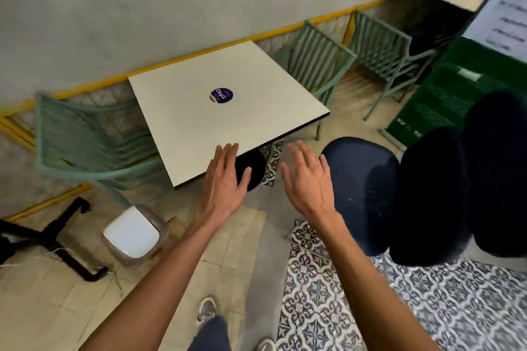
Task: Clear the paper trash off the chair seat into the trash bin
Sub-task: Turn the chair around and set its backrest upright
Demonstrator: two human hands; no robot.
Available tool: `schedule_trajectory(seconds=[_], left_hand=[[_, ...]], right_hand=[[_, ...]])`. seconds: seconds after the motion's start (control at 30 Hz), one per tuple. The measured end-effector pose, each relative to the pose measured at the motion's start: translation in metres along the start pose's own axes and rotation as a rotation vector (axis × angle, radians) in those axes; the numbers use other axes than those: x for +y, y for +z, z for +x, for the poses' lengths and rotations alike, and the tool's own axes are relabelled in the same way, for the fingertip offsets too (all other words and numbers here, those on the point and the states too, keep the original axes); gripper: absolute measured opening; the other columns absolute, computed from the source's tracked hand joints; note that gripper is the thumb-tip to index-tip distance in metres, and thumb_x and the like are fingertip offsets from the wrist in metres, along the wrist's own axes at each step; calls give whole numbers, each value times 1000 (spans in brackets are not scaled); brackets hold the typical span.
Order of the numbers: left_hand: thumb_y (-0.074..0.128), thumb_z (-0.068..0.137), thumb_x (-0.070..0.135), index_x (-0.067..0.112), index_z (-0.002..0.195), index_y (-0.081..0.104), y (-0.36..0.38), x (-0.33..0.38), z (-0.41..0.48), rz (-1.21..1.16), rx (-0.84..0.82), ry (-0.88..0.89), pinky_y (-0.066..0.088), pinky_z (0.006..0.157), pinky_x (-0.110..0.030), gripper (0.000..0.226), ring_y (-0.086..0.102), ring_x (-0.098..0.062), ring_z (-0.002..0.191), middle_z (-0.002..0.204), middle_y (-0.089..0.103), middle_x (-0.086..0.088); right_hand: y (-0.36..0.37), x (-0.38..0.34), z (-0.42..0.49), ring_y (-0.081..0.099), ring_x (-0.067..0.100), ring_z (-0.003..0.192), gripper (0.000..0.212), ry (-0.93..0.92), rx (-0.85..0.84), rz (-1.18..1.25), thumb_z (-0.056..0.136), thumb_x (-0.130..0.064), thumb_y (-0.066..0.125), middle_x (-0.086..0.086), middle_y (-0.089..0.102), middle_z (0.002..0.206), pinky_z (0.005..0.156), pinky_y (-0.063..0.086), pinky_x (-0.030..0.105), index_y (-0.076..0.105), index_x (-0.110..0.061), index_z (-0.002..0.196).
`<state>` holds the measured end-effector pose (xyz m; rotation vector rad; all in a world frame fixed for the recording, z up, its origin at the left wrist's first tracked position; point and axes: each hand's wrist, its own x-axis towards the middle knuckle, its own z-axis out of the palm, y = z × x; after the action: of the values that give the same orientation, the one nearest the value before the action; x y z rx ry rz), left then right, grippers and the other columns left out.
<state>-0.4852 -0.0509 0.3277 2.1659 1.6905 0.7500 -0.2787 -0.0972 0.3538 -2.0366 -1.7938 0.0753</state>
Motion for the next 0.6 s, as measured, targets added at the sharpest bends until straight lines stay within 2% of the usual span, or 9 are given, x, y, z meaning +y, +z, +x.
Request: schedule_trajectory(seconds=[0.13, 0.3, 0.6], left_hand=[[45, 105, 50, 16, 158, 32, 22, 63, 3, -12, -14, 114, 25, 123, -41, 64, 20, -24, 157, 164, 35, -6], [52, 104, 45, 15, 156, 36, 54, 128, 9, -28, -75, 215, 26, 122, -38, 62, 23, -24, 155, 162, 40, -8], [52, 104, 42, 13, 154, 38, 130, 222, 35, -79, -195, 301, 30, 124, -44, 60, 26, -27, 154, 160, 42, -11]], right_hand=[[-44, 62, -13, 37, 23, 153, 51, 65, 77, -44, 109, -49, 42, 3, 44, 163, 125, 29, 55, 46, -24, 152], [-86, 131, -27, 39, 31, 152, 49, 183, 141, -85, 108, -45, 48, 7, 45, 163, 124, 30, 57, 50, -21, 150], [-133, 246, -26, 41, 27, 151, 51, 336, 200, -133, 107, -48, 42, 6, 47, 161, 124, 30, 54, 50, -20, 150]])
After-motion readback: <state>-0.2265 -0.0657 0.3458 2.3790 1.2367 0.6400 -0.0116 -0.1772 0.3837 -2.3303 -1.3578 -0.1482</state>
